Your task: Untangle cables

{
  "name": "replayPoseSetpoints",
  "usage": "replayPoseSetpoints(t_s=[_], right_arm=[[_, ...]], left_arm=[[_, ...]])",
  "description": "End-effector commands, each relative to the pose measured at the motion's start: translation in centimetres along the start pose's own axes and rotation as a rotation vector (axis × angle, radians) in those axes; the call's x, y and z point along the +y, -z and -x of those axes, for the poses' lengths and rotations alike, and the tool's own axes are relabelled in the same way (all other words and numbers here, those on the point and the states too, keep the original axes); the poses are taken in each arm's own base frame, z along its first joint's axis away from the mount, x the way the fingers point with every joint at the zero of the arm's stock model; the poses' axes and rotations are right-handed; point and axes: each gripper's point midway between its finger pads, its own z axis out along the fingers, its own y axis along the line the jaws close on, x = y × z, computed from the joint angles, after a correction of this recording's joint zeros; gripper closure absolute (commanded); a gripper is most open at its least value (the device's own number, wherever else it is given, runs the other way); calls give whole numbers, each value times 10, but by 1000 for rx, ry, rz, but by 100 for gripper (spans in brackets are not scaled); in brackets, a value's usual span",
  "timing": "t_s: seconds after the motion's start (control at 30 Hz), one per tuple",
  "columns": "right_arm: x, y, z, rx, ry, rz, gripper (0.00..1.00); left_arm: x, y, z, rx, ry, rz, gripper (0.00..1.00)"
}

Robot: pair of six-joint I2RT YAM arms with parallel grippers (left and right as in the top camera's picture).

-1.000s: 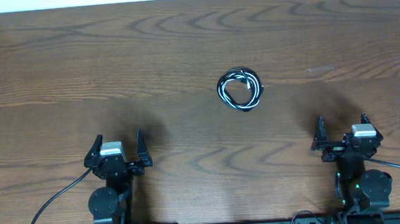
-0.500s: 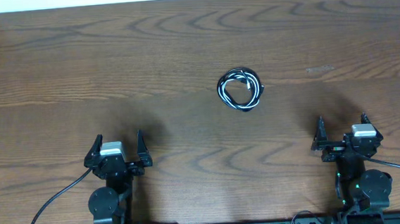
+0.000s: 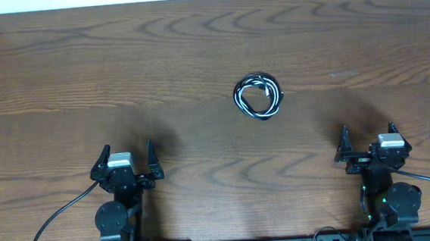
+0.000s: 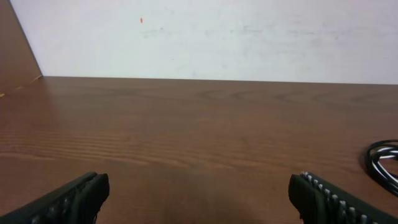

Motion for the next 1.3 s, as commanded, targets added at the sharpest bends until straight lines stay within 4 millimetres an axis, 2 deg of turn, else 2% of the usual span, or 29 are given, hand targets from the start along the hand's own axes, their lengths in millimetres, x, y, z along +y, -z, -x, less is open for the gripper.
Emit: replayPoseSetpoints(t_s=[0.0, 0.87, 1.27], right_arm=[[-1, 0, -1, 0, -13, -6, 1], [-1, 0, -1, 0, -13, -6, 1], [-1, 0, -1, 0, -13, -6, 1]], left_arm=[[0, 0, -14, 48, -14, 3, 2], [1, 0, -14, 48, -22, 7, 2], [0, 2, -1, 15, -30, -1, 2]])
